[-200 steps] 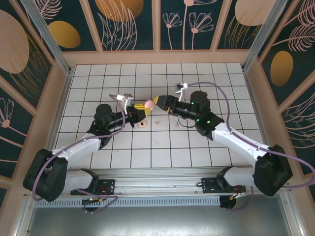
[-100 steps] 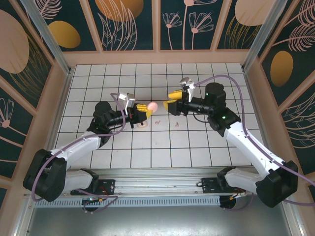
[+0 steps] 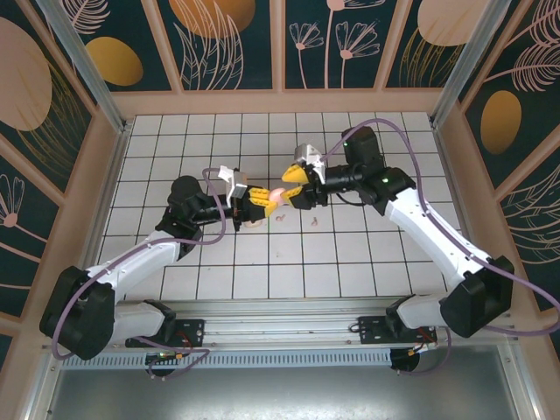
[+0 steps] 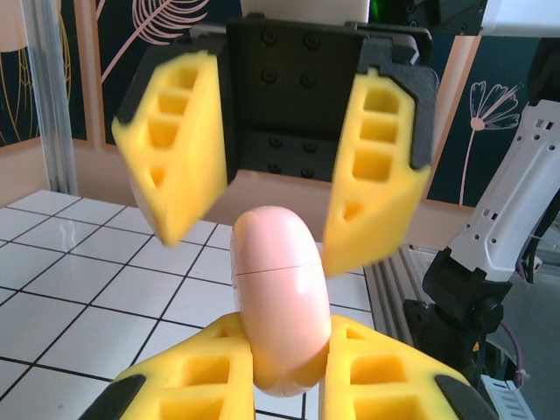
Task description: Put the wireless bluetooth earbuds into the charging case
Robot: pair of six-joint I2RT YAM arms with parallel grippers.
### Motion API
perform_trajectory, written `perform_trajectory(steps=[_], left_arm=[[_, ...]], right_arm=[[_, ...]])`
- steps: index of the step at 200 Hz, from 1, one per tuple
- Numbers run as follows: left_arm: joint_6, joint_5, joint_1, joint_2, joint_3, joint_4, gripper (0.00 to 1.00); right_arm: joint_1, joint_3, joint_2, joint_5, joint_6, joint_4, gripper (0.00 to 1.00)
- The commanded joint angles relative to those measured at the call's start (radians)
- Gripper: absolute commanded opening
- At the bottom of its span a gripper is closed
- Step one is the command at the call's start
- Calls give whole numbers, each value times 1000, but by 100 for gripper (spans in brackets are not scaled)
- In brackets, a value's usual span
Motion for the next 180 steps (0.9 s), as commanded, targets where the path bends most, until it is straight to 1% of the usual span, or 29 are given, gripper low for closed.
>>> perform_trajectory(steps=[1,15,32,59,113,136,146,160,180], left_arm=[[52,29,-11,-8,29,0,14],[55,26,-14,-9,30,0,14],[59,21,-17,-11,29,-1,14],[61,12,-18,-18,27,-3,14],[76,4,-19,-28,29,-25,14],[87,1,-21,-29,32,-42,15],[94,-4,-20,-29,33,-54,18],[157,-27,-20,-35,49,-140,28],[244,-57,-20,-38,82,-267,42]], right_arm=[[10,45,15,-53,-90,-90,50],[10,48,20,-56,-100,-104,48],[9,50,22,-68,-118,-119,43],[4,53,22,-87,-153,-157,33],[-2,46,5,-137,-169,-172,32],[-1,58,13,-159,-190,-199,19],[-1,59,12,-155,-193,-202,14],[-2,62,12,-134,-192,-206,8],[-1,74,4,-64,-213,-234,5]])
